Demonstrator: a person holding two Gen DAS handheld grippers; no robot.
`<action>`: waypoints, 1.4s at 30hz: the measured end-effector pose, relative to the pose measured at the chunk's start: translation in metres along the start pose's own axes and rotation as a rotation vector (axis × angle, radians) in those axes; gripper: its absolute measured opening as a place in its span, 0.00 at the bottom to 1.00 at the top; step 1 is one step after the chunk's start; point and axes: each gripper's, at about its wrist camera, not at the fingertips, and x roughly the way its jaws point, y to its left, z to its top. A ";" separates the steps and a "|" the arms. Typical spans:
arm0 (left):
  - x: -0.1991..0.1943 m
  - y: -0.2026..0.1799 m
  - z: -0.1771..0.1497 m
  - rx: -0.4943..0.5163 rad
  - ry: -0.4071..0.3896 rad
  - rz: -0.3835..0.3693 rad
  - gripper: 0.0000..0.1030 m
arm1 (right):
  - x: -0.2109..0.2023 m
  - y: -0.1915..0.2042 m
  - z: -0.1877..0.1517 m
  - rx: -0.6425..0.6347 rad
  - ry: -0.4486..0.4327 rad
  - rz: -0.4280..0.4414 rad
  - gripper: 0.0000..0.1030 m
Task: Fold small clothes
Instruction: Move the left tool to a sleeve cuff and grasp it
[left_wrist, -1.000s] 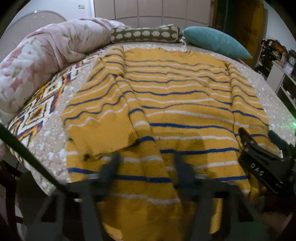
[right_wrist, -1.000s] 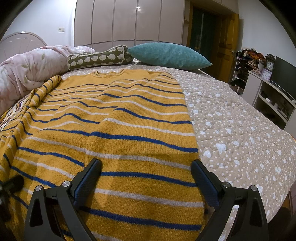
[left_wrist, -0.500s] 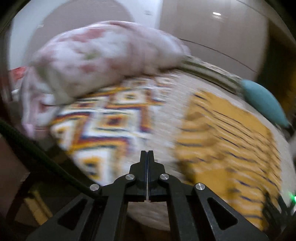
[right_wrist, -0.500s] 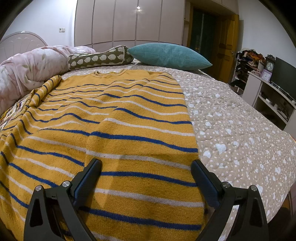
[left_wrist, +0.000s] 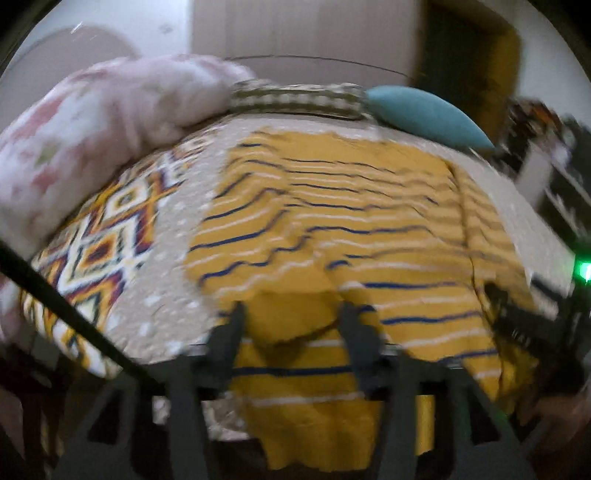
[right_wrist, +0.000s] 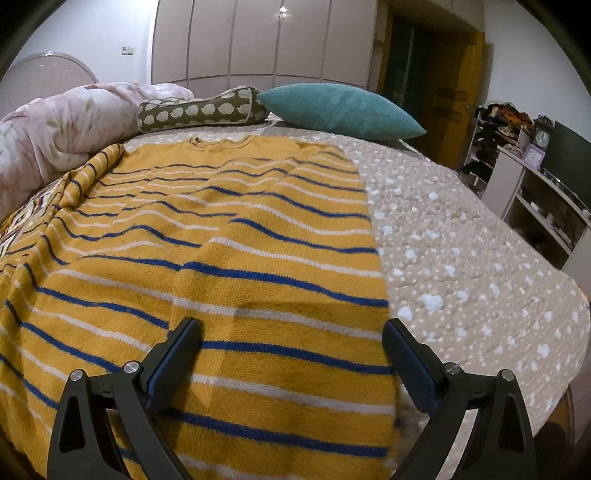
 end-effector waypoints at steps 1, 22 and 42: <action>0.003 -0.007 -0.002 0.035 -0.007 0.010 0.59 | -0.003 0.000 0.000 -0.005 -0.013 -0.002 0.97; -0.043 0.100 0.018 -0.146 -0.145 0.104 0.25 | -0.026 0.012 0.009 -0.054 -0.074 0.072 0.97; 0.032 -0.014 -0.012 0.247 0.041 -0.015 0.42 | -0.014 0.016 -0.003 -0.078 -0.026 0.060 0.97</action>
